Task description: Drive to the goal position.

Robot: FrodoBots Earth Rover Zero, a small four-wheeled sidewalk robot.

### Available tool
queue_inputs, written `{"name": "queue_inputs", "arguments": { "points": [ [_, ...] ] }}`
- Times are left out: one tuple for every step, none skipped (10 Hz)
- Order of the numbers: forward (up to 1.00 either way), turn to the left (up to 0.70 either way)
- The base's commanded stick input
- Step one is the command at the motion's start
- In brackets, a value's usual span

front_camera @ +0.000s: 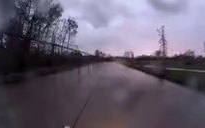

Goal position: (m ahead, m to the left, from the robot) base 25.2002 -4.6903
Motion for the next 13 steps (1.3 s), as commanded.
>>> {"name": "queue_inputs", "arguments": {
  "points": [
    [0.7, 0.0],
    [0.7, 0.0],
    [0.7, -0.01],
    [0.7, -0.02],
    [0.7, -0.03],
    [0.7, -0.22],
    [0.7, -0.34],
    [0.7, -0.35],
    [0.7, -0.35],
    [0.7, -0.35],
    [0.7, -0.34],
    [0.7, -0.31],
    [0.7, -0.31]
  ]
}}
